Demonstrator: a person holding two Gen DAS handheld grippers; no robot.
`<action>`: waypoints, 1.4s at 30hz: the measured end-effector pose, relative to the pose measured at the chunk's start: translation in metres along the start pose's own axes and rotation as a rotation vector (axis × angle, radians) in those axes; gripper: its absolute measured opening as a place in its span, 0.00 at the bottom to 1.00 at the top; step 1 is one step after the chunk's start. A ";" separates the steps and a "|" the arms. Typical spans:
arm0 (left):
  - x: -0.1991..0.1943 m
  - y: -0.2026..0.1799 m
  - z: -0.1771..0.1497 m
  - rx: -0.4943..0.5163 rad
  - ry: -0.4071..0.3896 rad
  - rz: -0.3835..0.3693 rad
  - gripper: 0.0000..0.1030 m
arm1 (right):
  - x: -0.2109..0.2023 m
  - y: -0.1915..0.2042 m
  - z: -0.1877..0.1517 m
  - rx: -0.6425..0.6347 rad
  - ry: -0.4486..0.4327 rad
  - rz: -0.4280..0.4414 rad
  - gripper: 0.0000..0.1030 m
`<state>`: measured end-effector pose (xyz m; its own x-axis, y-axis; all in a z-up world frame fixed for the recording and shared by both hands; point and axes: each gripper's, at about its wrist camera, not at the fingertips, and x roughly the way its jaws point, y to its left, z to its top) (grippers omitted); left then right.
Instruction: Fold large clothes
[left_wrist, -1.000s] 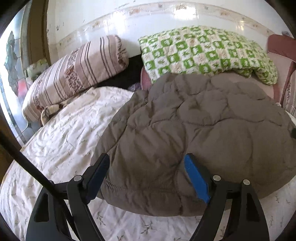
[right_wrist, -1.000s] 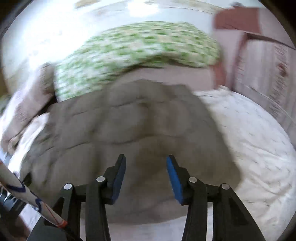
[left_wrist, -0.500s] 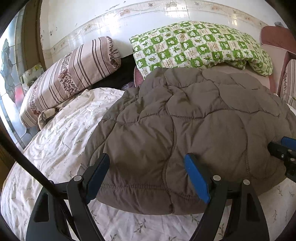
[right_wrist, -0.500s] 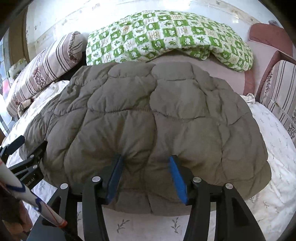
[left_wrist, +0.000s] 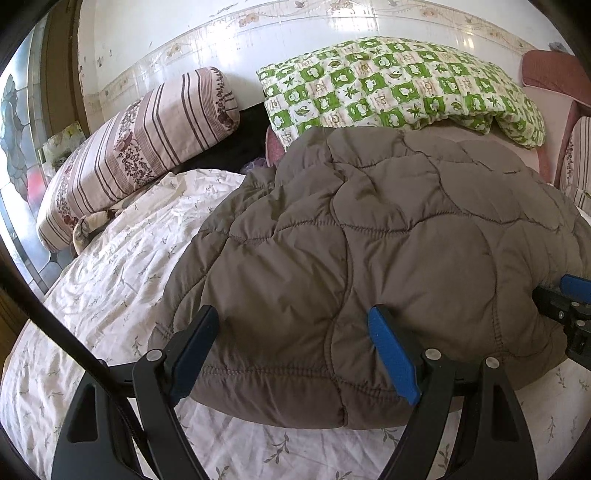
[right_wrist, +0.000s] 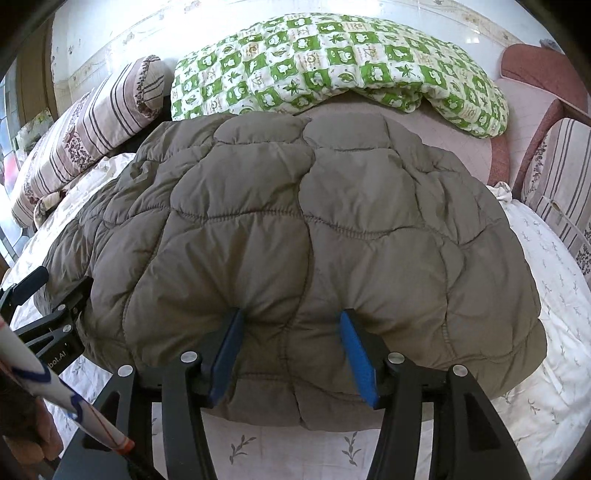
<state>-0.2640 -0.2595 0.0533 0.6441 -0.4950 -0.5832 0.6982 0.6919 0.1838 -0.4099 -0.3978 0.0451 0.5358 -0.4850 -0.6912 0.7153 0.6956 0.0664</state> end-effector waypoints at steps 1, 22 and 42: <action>0.000 0.000 0.000 0.000 0.001 0.000 0.80 | 0.000 0.000 0.000 0.001 0.001 0.001 0.57; 0.001 0.002 0.001 -0.018 0.006 -0.012 0.81 | 0.004 -0.096 0.007 0.346 0.041 -0.029 0.59; 0.005 0.142 -0.001 -0.548 0.298 -0.263 0.81 | -0.059 -0.205 -0.024 0.702 0.000 -0.028 0.80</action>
<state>-0.1615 -0.1631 0.0759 0.3059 -0.5713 -0.7616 0.5096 0.7739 -0.3759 -0.5990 -0.4989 0.0550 0.5129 -0.4977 -0.6994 0.8494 0.1761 0.4976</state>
